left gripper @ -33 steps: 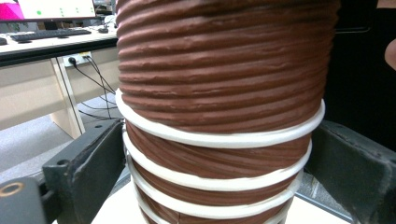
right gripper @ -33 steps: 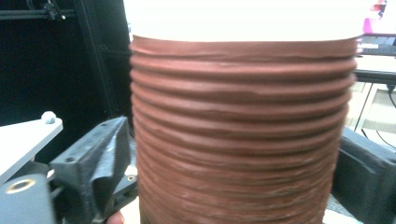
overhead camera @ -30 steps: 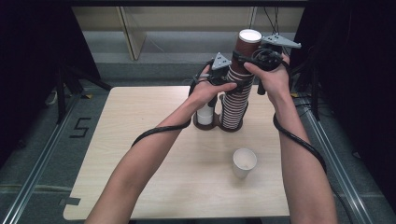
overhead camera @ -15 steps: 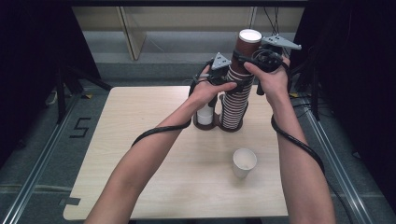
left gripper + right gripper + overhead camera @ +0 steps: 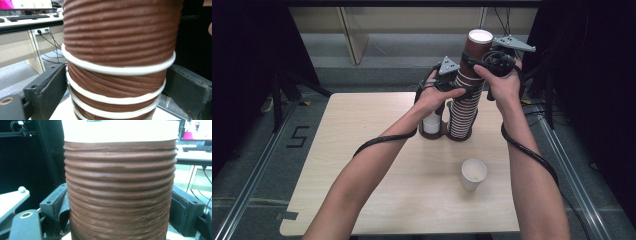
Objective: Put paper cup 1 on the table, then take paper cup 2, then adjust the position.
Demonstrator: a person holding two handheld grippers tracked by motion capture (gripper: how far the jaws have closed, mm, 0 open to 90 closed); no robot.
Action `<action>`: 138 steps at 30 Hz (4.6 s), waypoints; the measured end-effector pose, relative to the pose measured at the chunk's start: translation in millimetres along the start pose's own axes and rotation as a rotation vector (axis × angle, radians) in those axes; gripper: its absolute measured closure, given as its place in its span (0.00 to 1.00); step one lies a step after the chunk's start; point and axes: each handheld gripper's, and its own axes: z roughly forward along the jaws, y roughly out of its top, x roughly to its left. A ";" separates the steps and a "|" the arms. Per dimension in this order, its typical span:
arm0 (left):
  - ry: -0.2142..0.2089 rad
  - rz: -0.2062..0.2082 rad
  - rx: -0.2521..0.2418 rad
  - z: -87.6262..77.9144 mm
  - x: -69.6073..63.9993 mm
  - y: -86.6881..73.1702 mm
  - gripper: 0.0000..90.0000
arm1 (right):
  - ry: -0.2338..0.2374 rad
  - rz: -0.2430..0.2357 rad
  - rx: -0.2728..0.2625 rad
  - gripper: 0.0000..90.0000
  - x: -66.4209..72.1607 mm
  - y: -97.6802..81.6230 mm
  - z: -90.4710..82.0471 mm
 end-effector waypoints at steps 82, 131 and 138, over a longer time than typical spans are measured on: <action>0.005 0.134 0.049 -67.1 -23.9 -6.3 0.02 | -0.055 0.142 -0.291 0.22 -22.2 11.7 -107.6; -0.012 0.102 0.111 -164.1 -39.9 -105.4 0.01 | 0.003 0.153 -0.058 0.21 17.7 -145.9 -139.2; -0.035 0.097 0.104 -172.3 -46.3 -112.1 0.00 | 0.028 0.175 -0.051 0.21 37.0 -150.3 -132.5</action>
